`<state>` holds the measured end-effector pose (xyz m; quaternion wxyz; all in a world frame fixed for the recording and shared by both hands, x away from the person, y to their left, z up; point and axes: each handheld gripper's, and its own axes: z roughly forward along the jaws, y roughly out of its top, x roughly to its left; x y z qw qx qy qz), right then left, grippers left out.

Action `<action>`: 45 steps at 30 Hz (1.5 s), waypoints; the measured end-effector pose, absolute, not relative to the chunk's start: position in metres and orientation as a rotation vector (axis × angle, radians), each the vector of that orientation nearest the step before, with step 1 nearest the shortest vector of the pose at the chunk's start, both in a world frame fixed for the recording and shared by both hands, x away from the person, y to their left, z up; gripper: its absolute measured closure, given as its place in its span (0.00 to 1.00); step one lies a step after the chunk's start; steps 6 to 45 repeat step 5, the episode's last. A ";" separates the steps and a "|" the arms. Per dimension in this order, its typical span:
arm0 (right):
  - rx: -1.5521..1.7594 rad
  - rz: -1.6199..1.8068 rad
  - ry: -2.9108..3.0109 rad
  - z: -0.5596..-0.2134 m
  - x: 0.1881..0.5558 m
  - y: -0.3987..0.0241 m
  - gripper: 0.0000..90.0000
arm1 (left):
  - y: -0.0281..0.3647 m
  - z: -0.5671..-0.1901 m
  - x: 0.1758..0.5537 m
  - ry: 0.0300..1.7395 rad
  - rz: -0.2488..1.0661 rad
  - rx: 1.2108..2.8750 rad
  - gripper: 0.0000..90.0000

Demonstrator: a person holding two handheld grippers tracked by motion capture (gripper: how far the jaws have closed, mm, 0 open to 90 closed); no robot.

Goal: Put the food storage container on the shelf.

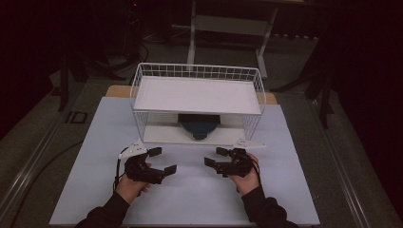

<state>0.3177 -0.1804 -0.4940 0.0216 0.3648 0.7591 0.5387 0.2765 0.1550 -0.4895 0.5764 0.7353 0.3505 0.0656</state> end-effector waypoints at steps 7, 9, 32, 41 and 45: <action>1.130 1.668 2.338 -0.494 0.309 -0.191 0.21 | 0.153 -0.488 0.275 0.804 0.150 1.724 0.01; 1.130 1.668 2.338 -0.494 0.309 -0.191 0.21 | 0.153 -0.488 0.275 0.804 0.150 1.724 0.01; 1.130 1.668 2.338 -0.494 0.309 -0.191 0.21 | 0.153 -0.488 0.275 0.804 0.150 1.724 0.01; 1.130 1.668 2.338 -0.494 0.309 -0.191 0.21 | 0.153 -0.488 0.275 0.804 0.150 1.724 0.01; 1.130 1.668 2.338 -0.494 0.309 -0.191 0.21 | 0.153 -0.488 0.275 0.804 0.150 1.724 0.01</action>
